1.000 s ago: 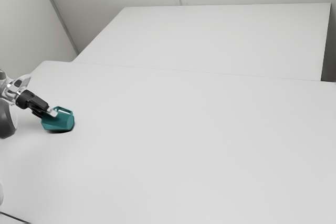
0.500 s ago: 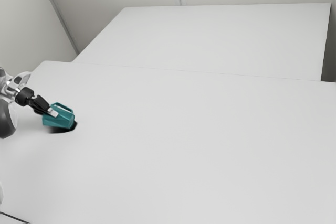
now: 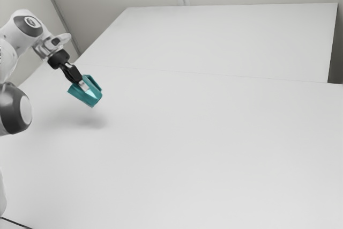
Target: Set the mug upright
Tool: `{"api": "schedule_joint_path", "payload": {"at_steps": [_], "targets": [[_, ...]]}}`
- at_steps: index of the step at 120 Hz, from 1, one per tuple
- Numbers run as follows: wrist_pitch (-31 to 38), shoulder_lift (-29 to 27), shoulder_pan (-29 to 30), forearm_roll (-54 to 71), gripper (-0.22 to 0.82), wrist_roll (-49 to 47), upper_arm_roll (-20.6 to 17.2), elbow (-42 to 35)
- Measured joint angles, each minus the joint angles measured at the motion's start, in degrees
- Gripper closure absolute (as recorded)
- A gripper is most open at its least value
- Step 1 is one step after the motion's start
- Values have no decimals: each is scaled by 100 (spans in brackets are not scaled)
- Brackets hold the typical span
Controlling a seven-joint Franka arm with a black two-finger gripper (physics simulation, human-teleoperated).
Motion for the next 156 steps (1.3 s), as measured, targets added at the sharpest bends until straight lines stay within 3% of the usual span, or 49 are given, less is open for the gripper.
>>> {"api": "schedule_joint_path", "payload": {"at_steps": [8,27,46,95,123,156], "targets": [[210,-341,-290,574,77,-157,-257,-264],[1447,-1949,-1077,1765,77,-494,-445,-2434],[2739,-2758,-1295,2666,77,-836,-880,-3677],[4954,-3161,-1346,3525,76,-1438,-1364,-5087],[5652,-3476,-1314,3854,76,-1774,-1672,-5929],[6243,-3600,-1436,4001,77,-2129,-1908,-6349]]}}
